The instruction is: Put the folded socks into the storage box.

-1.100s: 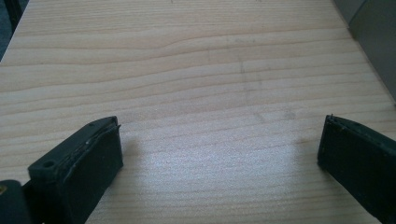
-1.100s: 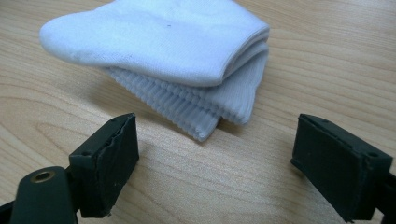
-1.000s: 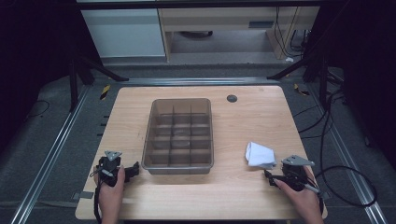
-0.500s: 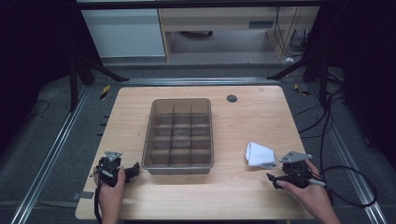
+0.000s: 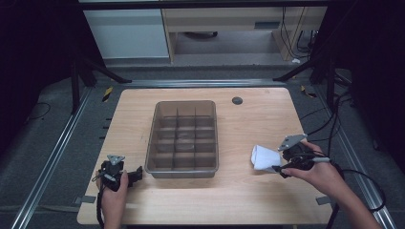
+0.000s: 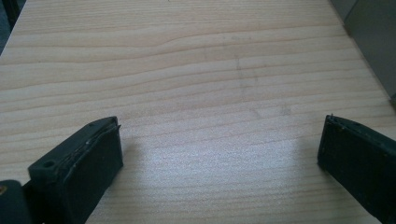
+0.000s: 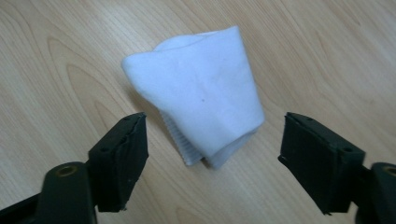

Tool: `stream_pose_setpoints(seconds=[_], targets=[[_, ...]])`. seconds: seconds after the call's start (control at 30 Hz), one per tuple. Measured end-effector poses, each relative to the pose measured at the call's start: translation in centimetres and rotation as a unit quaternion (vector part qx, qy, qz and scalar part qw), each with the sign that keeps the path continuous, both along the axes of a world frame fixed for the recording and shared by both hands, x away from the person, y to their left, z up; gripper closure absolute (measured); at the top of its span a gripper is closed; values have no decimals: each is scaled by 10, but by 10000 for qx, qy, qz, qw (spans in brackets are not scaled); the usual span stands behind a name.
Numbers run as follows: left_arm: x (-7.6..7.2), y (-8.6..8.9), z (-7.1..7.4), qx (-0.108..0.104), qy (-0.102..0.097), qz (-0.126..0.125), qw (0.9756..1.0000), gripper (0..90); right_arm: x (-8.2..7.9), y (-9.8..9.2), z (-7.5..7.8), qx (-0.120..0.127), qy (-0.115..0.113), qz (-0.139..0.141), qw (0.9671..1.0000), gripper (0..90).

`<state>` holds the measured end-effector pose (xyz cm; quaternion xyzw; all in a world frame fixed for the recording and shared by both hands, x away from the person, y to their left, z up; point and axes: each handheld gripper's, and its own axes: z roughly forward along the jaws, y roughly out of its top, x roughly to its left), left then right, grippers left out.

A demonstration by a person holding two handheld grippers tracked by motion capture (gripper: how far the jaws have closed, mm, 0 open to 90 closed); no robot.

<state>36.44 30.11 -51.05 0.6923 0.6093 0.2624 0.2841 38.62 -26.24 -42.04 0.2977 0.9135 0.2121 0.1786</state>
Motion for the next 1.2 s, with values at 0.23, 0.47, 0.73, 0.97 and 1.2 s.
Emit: stream_pose_setpoints(seconds=[0.23,0.47,0.73,0.97,1.2], targets=[[0,0,0,-4,-1,-16,10000,0,13,14,7,-391,165,415,9982,291],[0,0,0,1,5,-23,10000,0,22,26,6,-645,329,651,9952,300],[0,0,0,2,4,-45,10000,0,29,39,-1,-925,529,1074,9885,337],[0,-1,0,13,1,-80,10000,0,38,51,-15,-1156,706,1328,9818,341],[0,-1,0,9,-1,-98,10000,0,41,50,-24,-1314,790,1334,9791,297]])
